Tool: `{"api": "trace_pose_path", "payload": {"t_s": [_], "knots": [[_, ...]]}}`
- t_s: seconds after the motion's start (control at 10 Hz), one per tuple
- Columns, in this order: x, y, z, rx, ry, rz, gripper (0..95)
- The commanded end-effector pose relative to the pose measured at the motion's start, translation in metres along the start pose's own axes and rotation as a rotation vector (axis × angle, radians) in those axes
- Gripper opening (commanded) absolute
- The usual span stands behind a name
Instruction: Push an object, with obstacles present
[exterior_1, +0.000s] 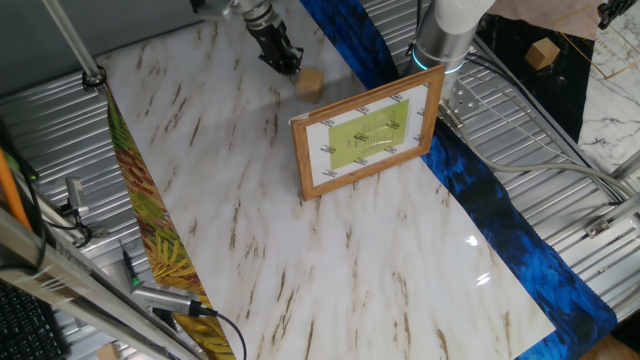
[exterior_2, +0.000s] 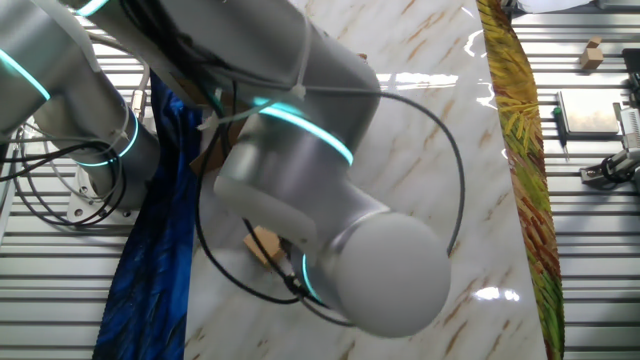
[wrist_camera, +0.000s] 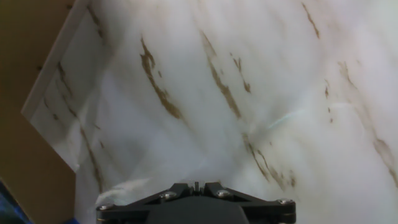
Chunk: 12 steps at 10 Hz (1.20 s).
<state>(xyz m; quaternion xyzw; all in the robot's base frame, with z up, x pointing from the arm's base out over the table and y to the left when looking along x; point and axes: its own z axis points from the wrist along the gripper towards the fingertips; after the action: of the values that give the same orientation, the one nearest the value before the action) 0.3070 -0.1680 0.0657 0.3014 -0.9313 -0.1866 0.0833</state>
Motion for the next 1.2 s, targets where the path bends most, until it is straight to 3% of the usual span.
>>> {"api": "trace_pose_path", "payload": {"t_s": [0.1, 0.3, 0.5, 0.9, 1.2], "knots": [[0.0, 0.0, 0.0, -0.003, -0.001, 0.005, 0.0], [-0.005, 0.003, -0.001, -0.004, -0.001, 0.007, 0.0], [-0.025, 0.015, -0.003, -0.008, -0.001, 0.017, 0.0], [-0.048, 0.027, 0.005, -0.018, -0.005, 0.026, 0.0], [-0.049, 0.026, 0.011, -0.025, -0.004, 0.029, 0.0]]}}
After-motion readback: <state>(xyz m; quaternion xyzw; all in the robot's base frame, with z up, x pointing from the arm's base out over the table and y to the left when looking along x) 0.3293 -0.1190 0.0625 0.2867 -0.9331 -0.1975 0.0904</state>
